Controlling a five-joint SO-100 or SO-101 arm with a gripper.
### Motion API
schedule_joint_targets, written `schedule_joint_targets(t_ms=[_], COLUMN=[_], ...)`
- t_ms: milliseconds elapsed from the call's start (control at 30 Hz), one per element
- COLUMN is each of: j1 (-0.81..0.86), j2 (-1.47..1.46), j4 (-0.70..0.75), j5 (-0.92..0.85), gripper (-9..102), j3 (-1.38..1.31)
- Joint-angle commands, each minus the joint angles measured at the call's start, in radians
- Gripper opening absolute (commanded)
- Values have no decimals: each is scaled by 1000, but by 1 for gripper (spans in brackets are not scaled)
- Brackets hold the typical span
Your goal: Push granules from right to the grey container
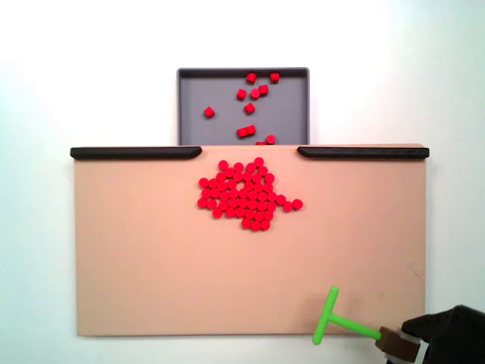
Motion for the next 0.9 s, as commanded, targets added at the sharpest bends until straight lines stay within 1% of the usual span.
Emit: schedule_joint_targets(t_ms=[0,433,867], j1=[-21,-57,-97], j2=[-32,-253,-417], j4=[5,5,5], j5=[-321,-408,-413], gripper=[0,0,0], j3=[-87,-342,-523])
